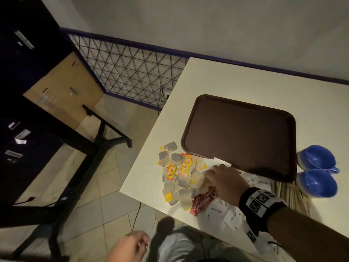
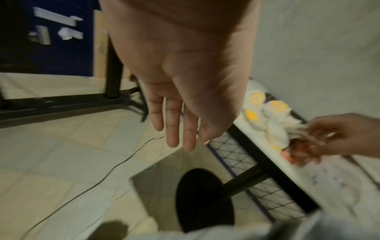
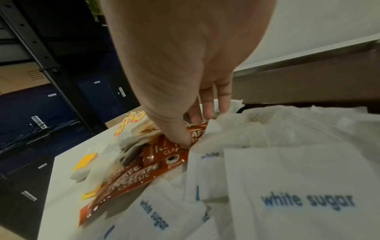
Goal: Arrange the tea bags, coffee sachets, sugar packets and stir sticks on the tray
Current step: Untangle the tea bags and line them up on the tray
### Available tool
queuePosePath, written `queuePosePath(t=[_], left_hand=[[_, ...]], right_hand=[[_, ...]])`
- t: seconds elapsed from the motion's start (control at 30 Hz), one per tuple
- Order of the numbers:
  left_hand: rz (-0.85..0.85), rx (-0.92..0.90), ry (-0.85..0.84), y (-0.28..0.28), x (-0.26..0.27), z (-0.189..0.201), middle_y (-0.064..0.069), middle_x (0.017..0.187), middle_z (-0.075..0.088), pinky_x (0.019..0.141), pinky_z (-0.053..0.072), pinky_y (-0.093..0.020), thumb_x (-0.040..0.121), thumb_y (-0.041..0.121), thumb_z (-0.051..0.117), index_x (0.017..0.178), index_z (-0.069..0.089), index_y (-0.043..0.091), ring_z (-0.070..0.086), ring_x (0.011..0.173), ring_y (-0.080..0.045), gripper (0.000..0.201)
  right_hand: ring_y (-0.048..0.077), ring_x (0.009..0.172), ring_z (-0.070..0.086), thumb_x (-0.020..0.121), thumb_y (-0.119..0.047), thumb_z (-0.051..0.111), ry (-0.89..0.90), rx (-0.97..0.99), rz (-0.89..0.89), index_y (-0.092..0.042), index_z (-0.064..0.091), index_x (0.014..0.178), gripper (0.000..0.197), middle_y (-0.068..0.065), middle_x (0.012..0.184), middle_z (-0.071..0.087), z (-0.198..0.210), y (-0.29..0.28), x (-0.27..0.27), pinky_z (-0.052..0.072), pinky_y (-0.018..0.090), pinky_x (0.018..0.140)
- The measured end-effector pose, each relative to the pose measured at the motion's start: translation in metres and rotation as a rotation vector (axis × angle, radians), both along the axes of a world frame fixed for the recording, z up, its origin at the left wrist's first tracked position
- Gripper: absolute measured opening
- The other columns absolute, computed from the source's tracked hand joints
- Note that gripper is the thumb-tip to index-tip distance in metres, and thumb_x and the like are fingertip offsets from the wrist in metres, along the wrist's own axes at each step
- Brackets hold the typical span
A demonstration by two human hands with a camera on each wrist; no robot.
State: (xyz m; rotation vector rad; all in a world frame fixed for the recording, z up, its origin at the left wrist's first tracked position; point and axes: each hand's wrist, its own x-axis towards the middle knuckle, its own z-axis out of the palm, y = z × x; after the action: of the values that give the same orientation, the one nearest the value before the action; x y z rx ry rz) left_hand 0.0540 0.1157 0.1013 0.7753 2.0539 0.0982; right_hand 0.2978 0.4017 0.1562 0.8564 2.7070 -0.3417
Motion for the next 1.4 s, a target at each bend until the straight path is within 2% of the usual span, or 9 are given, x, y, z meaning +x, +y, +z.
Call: queuePosePath(t=[0.23, 0.33, 0.4, 0.57, 0.73, 0.87, 1.1, 1.27, 1.4], left_hand=[[-0.539, 0.609, 0.077, 0.126, 0.01, 0.115, 0.033, 0.09, 0.056, 0.077, 0.047, -0.015, 0.102, 0.035, 0.052, 0.103, 0.065, 0.04, 0.057, 0.085, 0.007, 0.014], [-0.586, 0.743, 0.085, 0.181, 0.01, 0.133, 0.029, 0.094, 0.059, 0.083, 0.051, -0.025, 0.099, 0.037, 0.053, 0.104, 0.066, 0.038, 0.057, 0.088, 0.004, 0.014], [-0.615, 0.792, 0.059, 0.211, 0.01, 0.139, 0.024, 0.095, 0.063, 0.082, 0.052, -0.03, 0.099, 0.035, 0.056, 0.104, 0.068, 0.036, 0.06, 0.089, 0.0, 0.013], [-0.672, 0.843, -0.069, 0.255, 0.033, 0.139, 0.011, 0.092, 0.068, 0.077, 0.051, -0.022, 0.093, 0.024, 0.071, 0.102, 0.07, 0.024, 0.065, 0.085, -0.008, 0.008], [-0.616, 0.764, -0.214, 0.274, 0.051, 0.118, 0.004, 0.093, 0.075, 0.076, 0.057, -0.038, 0.092, 0.03, 0.072, 0.106, 0.07, 0.024, 0.071, 0.085, -0.018, 0.015], [-0.573, 0.752, -0.287, 0.286, 0.049, 0.095, -0.009, 0.098, 0.076, 0.089, 0.055, -0.052, 0.093, 0.024, 0.074, 0.108, 0.071, 0.017, 0.071, 0.09, -0.024, 0.016], [-0.405, 0.949, -0.395, 0.263, 0.063, 0.074, 0.003, 0.068, 0.069, 0.061, 0.047, -0.015, 0.093, 0.012, 0.07, 0.091, 0.075, 0.009, 0.057, 0.062, -0.005, 0.006], [-0.274, 1.088, -0.528, 0.226, 0.075, 0.073, 0.0, 0.078, 0.075, 0.07, 0.054, -0.022, 0.095, 0.009, 0.067, 0.093, 0.074, 0.01, 0.068, 0.069, -0.009, 0.008], [-0.253, 1.12, -0.53, 0.195, 0.082, 0.07, 0.006, 0.069, 0.07, 0.066, 0.054, -0.022, 0.098, 0.013, 0.063, 0.088, 0.075, 0.014, 0.063, 0.062, -0.007, 0.016]], right_hand=[[0.013, 0.098, 0.053, 0.103, -0.022, 0.043, 0.153, -0.133, -0.019, -0.024, 0.064, 0.108, 0.021, -0.008, 0.101, 0.059, -0.001, 0.008, 0.013, 0.043, 0.031, 0.084], [0.0, 0.076, 0.044, 0.098, -0.023, 0.057, 0.339, -0.242, -0.07, -0.024, 0.061, 0.084, 0.015, -0.018, 0.079, 0.047, 0.016, 0.026, 0.011, 0.038, 0.018, 0.074], [-0.004, 0.074, 0.049, 0.095, -0.023, 0.066, 0.432, -0.313, -0.102, -0.023, 0.07, 0.09, 0.007, -0.018, 0.081, 0.056, 0.036, 0.039, 0.007, 0.04, 0.01, 0.074], [0.003, 0.073, 0.064, 0.089, -0.031, 0.075, 0.428, -0.376, -0.122, -0.032, 0.072, 0.088, 0.003, -0.014, 0.077, 0.067, 0.074, 0.062, 0.003, 0.048, 0.013, 0.062], [0.019, 0.07, 0.071, 0.081, -0.004, 0.08, 0.596, -0.535, -0.117, -0.019, 0.076, 0.093, 0.02, 0.0, 0.081, 0.074, 0.063, 0.072, 0.003, 0.059, 0.044, 0.066], [0.009, 0.06, 0.064, 0.077, -0.012, 0.085, 0.635, -0.55, -0.226, -0.026, 0.069, 0.098, 0.03, 0.002, 0.079, 0.073, 0.043, 0.078, 0.008, 0.055, 0.041, 0.063], [0.021, 0.065, 0.073, 0.074, -0.009, 0.086, 0.867, -0.479, -0.397, -0.01, 0.066, 0.101, 0.034, 0.011, 0.078, 0.076, 0.043, 0.05, 0.022, 0.059, 0.031, 0.065], [0.016, 0.065, 0.067, 0.079, -0.006, 0.082, 0.985, -0.482, -0.427, 0.0, 0.072, 0.093, 0.018, 0.013, 0.072, 0.07, 0.052, 0.01, 0.027, 0.057, 0.024, 0.064], [0.019, 0.071, 0.07, 0.082, -0.012, 0.081, 0.947, -0.402, -0.373, -0.007, 0.077, 0.095, 0.014, 0.014, 0.08, 0.076, 0.054, -0.023, 0.028, 0.061, 0.036, 0.073]])
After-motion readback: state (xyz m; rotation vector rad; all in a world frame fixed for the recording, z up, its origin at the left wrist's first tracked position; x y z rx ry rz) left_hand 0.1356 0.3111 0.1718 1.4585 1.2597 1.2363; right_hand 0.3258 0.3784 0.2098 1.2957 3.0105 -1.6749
